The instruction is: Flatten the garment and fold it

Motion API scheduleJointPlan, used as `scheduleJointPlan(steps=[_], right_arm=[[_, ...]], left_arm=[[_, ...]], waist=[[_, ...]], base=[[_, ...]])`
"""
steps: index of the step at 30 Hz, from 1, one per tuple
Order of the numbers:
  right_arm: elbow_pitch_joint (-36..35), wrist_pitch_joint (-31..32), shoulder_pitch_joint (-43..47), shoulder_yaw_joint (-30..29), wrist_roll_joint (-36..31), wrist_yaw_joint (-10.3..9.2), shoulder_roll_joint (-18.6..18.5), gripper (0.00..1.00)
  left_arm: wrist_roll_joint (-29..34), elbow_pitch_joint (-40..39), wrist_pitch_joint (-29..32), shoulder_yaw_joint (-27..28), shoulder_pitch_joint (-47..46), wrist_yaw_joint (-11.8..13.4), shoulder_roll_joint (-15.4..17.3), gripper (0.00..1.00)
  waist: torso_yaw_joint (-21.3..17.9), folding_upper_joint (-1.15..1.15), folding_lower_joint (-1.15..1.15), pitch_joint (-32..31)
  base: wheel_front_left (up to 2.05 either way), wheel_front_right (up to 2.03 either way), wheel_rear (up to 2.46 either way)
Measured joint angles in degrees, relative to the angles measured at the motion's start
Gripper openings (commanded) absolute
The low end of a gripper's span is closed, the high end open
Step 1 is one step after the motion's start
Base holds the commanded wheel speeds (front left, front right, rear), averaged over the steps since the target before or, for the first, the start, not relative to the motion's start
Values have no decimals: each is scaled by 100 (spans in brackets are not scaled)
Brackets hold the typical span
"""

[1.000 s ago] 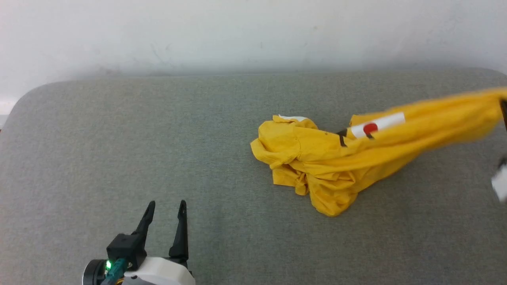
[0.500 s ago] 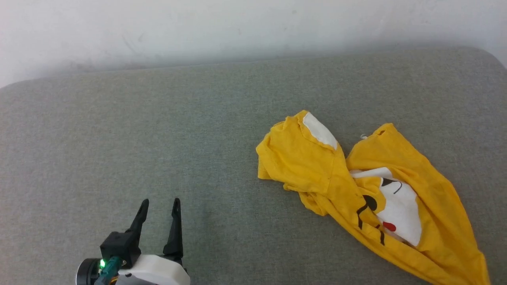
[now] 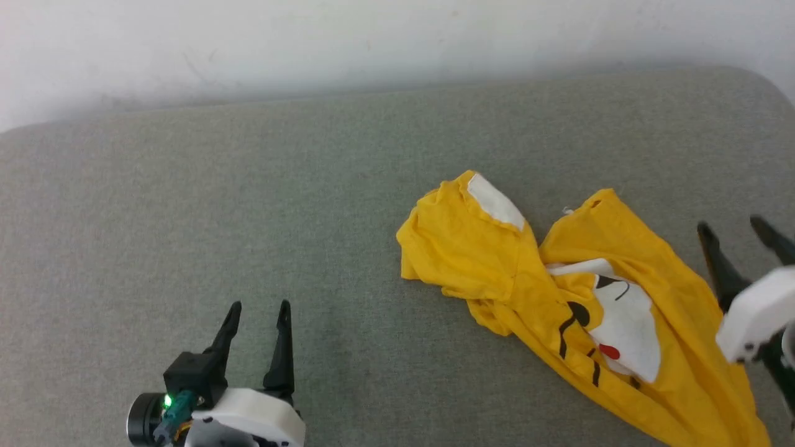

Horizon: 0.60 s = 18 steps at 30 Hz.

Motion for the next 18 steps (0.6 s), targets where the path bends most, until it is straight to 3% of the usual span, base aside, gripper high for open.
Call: scheduleJointPlan(steps=[9,18], right_arm=[[1562,297,-1450,511,46,0,-776,100],[3108,230,-1831,1146,103,-1,-1002,100]], left_arm=[[134,-125,-35,-97,-501,-2,-54,100],[177,-104,-59,-182,-749,-52,-119,100]], waist=[[294,0,1,557],[702,0,1,1042]], base=[[0,0,0],[0,0,0]])
